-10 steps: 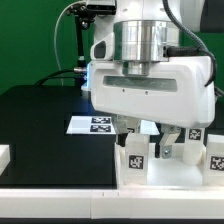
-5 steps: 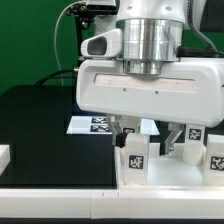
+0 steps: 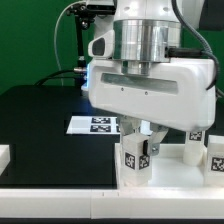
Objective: Assemble square table
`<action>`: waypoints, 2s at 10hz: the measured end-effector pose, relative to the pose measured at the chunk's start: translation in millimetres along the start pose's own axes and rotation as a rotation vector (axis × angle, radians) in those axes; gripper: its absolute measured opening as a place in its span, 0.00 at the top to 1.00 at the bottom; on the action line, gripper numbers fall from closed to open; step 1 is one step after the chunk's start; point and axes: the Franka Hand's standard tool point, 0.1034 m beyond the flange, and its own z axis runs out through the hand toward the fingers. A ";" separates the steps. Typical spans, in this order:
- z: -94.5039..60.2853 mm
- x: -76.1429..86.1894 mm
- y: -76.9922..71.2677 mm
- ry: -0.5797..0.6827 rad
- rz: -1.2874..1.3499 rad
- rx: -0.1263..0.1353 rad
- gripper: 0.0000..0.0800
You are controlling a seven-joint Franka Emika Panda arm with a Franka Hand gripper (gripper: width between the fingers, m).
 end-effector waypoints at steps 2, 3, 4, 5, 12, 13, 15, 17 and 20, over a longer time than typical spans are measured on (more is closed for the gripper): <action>2.5 -1.8 -1.5 -0.001 0.329 -0.003 0.64; 2.6 -3.0 -3.1 0.005 0.491 0.005 0.64; 2.3 -2.3 -2.7 0.025 0.667 0.015 0.64; 2.2 -1.9 -2.4 0.020 0.741 0.025 0.64; 5.6 3.0 3.7 0.017 -0.161 0.014 0.19; 5.7 4.9 4.5 0.020 -0.235 0.011 0.19; 3.3 1.4 0.9 0.034 -0.508 -0.002 0.19; 2.8 2.7 -0.3 0.039 -0.637 -0.009 0.19; 3.1 2.6 -0.1 0.039 -0.592 -0.008 0.44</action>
Offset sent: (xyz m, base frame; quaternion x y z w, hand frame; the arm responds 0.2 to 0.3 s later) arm 0.0177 0.0075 -0.0039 0.0627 0.0719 0.3374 0.9365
